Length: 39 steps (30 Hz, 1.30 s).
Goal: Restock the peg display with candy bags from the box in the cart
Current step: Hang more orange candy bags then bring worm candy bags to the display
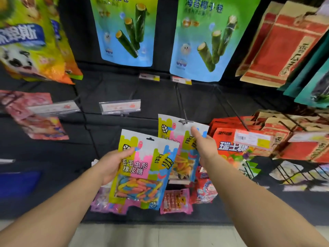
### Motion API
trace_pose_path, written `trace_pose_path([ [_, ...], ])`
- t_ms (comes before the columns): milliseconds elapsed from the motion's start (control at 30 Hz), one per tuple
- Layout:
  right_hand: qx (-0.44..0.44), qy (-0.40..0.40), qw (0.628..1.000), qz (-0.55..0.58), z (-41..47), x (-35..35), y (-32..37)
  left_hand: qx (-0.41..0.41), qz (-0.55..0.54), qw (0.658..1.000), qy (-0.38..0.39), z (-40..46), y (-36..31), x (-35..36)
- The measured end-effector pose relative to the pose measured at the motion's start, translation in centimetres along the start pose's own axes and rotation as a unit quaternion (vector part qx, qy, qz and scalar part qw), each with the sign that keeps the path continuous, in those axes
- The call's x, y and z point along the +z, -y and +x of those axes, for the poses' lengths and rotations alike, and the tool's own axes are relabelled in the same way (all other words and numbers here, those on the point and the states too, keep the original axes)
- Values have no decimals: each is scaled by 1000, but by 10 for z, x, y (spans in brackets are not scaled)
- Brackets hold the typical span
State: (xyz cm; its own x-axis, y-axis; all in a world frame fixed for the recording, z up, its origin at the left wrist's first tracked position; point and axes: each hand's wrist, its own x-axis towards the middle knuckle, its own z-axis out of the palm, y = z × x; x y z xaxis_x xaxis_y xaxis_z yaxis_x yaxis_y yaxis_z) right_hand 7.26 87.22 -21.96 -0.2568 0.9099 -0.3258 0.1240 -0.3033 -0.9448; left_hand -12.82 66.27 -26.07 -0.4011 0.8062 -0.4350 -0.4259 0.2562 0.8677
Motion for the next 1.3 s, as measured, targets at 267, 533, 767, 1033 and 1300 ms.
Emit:
trace_pose_path([
  [267,-93,-96,991,-17,-25,-17,-5,33,6,999,-11,9,-21,59],
  [533,-120,-35,989,-79,-27,-24,-3,34,26,999,-32,25,-24,99],
  [767,-111,-80,981,-135,-12,-19,12,4,9,999,-47,29,-27,111],
  [1033,-118,-101,977,-148,-7,-14,16,0,72,992,-101,40,-29,113],
  [1300,-134,-125,973,-138,-22,-9,-18,18,216,959,-182,40,-12,101],
])
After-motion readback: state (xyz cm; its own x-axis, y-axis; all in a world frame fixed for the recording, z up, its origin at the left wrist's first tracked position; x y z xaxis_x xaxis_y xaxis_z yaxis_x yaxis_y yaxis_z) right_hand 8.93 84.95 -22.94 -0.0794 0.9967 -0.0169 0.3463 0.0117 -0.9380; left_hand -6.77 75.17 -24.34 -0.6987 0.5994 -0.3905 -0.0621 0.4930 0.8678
